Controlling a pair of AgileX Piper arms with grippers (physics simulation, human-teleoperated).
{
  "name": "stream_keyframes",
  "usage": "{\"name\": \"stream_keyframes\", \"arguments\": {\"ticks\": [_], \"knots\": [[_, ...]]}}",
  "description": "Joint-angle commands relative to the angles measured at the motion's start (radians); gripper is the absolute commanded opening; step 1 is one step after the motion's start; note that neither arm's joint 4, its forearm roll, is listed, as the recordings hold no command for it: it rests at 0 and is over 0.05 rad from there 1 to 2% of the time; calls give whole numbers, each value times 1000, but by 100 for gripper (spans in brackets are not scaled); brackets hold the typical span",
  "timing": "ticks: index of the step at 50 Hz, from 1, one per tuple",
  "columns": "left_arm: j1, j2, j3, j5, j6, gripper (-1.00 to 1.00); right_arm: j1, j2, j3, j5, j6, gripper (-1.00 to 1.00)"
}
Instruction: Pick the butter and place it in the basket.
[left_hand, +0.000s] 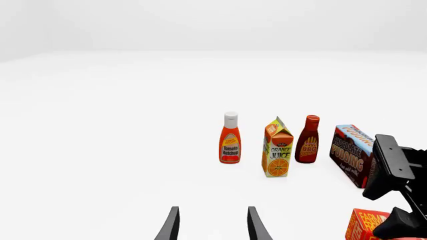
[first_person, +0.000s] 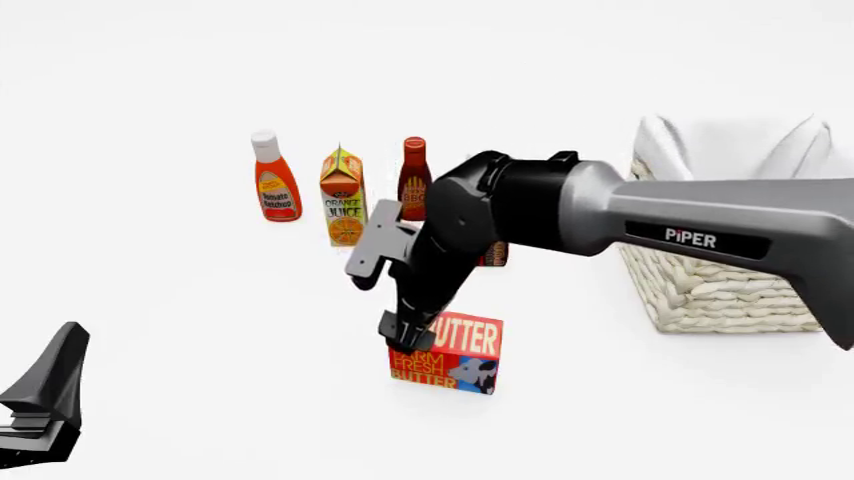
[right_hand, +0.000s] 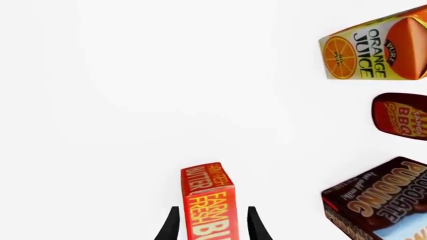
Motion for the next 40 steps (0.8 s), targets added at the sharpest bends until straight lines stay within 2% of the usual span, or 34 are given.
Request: {"name": "stream_keyframes", "arguments": {"ticks": [1,40], "knots": [[0,0,0,0,0,100,1,7,8,-7,5,100],[0,0,0,0,0,100,3,15,22,-21,26,100]]}}
